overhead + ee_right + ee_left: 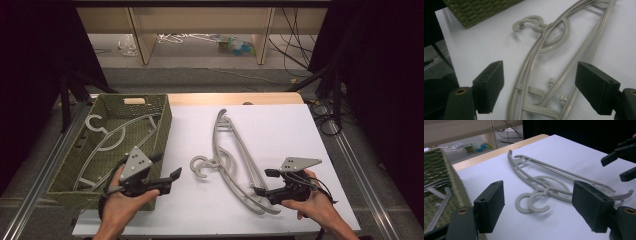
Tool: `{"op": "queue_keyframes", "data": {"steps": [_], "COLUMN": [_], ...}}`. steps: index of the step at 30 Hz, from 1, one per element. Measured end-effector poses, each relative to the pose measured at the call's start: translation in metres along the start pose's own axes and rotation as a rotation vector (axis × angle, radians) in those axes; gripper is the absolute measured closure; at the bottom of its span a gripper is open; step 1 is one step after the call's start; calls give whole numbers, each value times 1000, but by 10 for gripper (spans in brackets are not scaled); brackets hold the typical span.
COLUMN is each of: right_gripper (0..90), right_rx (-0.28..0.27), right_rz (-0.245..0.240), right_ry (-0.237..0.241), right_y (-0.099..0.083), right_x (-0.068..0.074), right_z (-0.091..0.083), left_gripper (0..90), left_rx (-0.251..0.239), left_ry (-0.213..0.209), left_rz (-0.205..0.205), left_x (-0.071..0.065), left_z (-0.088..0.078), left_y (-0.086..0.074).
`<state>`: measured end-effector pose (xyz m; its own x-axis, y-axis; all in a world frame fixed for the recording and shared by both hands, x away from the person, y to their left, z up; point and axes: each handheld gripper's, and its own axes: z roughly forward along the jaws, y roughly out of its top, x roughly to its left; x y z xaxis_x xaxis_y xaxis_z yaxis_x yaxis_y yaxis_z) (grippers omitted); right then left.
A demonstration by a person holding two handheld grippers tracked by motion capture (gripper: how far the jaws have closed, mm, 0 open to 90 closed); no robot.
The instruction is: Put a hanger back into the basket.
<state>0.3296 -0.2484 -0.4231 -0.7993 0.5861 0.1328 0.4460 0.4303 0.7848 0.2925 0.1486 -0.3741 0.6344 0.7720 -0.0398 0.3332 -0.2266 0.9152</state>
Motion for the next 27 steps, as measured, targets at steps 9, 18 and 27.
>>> {"op": "queue_keyframes", "data": {"steps": [9,18,27], "right_gripper": [239,239,326], "right_rx": [-6,7,85], "right_rz": [14,6,-31], "right_ry": [-11,-5,-5], "right_y": [-1,-2,2], "right_x": [-2,-1,4], "right_z": [-1,6,31], "left_gripper": [214,190,192], "left_rx": [63,45,50], "left_ry": [-99,-72,-45], "left_rz": [5,19,32], "left_x": [-22,-14,-13], "left_z": [32,28,24], "left_y": [-38,-49,-56]}}
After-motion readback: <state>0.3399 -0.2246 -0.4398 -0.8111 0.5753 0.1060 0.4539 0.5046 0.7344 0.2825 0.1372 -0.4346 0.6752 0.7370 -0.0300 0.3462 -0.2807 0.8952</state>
